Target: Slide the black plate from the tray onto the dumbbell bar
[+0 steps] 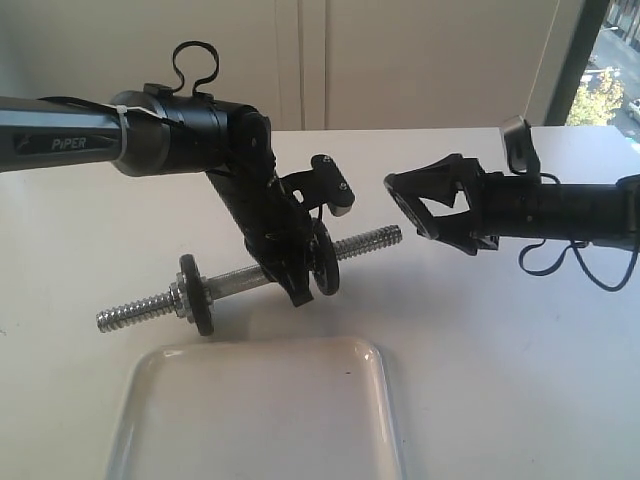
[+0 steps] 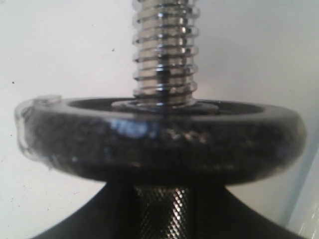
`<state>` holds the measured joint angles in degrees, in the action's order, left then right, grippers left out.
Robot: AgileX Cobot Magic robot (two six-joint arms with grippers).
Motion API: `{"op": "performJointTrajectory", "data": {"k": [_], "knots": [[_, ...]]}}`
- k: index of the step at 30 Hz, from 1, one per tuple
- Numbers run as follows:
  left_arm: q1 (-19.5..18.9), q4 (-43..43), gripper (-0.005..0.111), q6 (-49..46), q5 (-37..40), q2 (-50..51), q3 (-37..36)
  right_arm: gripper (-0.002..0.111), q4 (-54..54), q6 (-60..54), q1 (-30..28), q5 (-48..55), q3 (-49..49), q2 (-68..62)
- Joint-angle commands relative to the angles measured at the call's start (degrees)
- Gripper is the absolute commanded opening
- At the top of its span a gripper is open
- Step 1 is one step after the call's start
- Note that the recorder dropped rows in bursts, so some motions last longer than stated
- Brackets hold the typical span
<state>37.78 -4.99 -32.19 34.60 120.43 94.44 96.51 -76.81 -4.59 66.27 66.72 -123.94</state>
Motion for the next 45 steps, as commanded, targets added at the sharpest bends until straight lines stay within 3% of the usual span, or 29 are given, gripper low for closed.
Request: {"op": "performJointTrajectory", "data": {"k": [1,31,45], "knots": [[0.0,-3.8,0.0,1.6,-1.8,-9.2,0.9,0.0,3.3,0.6,-0.4,3.7,-0.1,-0.8],[0.0,-3.8,0.0,1.7,-1.0,-9.2,0.9,0.0,3.4,7.7,1.4,3.7,-1.5,-2.6],[0.0,-3.8,0.0,1.7,0.1,-9.1,0.9,0.0,3.4,7.7,-2.4,3.7,-0.5,1.0]]}}
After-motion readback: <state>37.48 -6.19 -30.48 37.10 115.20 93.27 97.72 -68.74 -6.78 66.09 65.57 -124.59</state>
